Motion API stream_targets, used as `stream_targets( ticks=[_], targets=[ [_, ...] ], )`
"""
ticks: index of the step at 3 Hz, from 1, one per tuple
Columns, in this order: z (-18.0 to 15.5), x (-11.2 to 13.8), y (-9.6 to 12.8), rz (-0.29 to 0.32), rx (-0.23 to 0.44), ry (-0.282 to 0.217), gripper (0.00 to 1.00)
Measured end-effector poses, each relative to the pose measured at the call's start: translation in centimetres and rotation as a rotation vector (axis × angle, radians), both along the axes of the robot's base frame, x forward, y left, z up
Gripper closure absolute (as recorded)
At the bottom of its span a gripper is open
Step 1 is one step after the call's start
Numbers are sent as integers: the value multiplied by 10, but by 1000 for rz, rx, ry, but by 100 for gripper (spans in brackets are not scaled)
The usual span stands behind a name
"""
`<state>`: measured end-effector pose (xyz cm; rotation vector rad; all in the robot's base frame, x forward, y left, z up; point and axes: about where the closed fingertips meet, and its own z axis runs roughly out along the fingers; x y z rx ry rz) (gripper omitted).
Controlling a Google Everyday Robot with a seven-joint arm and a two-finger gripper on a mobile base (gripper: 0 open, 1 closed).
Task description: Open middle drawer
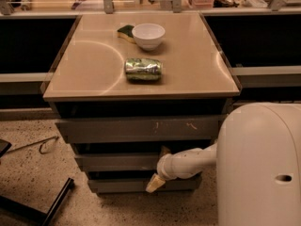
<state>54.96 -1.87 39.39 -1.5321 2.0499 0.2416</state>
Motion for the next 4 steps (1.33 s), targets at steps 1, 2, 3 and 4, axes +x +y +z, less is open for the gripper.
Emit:
stream_targets(
  ticks=[1, 2, 3, 4],
  targets=[
    [-1, -1, 1, 13, 2, 5, 0],
    [-1, -5, 1, 24, 3, 14, 0],
    [1, -5, 1, 25, 3, 14, 0],
    [5, -22, 2, 33, 23, 48, 0]
  ],
)
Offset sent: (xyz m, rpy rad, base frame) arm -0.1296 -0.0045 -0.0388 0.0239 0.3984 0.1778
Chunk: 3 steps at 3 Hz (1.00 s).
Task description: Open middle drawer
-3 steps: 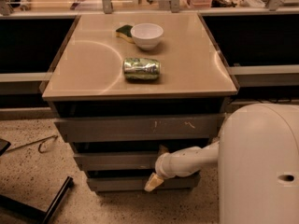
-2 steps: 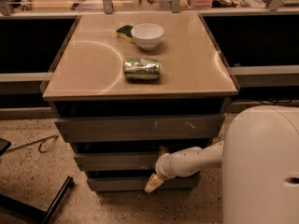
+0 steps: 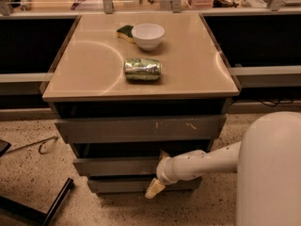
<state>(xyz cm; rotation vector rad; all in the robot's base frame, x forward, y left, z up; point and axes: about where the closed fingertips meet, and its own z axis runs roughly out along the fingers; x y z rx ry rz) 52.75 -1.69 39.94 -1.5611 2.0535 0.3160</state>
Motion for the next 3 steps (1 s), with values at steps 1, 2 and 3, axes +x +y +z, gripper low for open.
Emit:
stream_targets(
  ticks=[1, 2, 3],
  targets=[
    [0, 0, 0, 0, 0, 0, 0],
    [0, -8, 3, 15, -9, 22, 0],
    [-1, -25, 5, 31, -14, 46, 0]
  ],
)
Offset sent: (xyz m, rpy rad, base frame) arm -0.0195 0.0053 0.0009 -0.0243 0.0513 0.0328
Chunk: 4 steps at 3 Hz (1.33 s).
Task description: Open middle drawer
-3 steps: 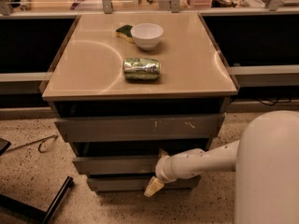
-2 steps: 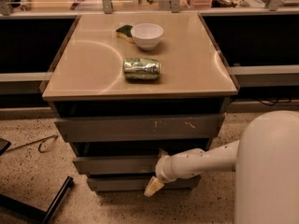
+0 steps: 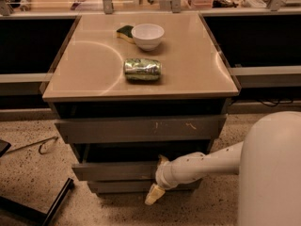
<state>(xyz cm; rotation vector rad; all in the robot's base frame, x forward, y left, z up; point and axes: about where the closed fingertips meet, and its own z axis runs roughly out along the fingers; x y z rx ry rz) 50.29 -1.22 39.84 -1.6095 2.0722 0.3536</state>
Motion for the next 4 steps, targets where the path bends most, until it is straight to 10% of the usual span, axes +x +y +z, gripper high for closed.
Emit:
stream_targets(
  ticks=[4],
  targets=[
    [1, -48, 3, 8, 15, 51, 0]
  ],
)
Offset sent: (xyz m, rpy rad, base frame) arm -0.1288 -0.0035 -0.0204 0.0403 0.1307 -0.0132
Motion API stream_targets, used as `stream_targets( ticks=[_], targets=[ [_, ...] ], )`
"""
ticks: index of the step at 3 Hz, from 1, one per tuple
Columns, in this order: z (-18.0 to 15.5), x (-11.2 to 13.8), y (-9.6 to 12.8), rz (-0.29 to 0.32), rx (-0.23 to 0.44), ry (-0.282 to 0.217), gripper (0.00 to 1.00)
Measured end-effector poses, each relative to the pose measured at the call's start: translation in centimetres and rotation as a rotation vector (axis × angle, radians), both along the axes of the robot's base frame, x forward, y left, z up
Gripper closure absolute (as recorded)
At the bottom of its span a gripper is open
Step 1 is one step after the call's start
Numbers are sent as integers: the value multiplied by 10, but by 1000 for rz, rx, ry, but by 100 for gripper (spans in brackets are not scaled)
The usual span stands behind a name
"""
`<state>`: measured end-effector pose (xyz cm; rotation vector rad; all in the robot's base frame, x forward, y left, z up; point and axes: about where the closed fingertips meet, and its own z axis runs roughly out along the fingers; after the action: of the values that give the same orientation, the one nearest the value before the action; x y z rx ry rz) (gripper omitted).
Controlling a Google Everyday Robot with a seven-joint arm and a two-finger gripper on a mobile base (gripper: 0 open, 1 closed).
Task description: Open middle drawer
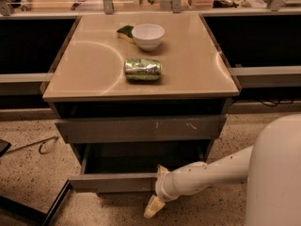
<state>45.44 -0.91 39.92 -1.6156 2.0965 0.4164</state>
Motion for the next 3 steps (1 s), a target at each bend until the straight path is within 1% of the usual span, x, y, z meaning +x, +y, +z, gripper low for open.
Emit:
stream_targets(
  ticks=[1, 2, 3],
  targets=[
    [4, 0, 0, 0, 0, 0, 0],
    [17, -60, -13, -23, -13, 1, 0],
    [17, -61, -13, -23, -12, 2, 0]
  ],
)
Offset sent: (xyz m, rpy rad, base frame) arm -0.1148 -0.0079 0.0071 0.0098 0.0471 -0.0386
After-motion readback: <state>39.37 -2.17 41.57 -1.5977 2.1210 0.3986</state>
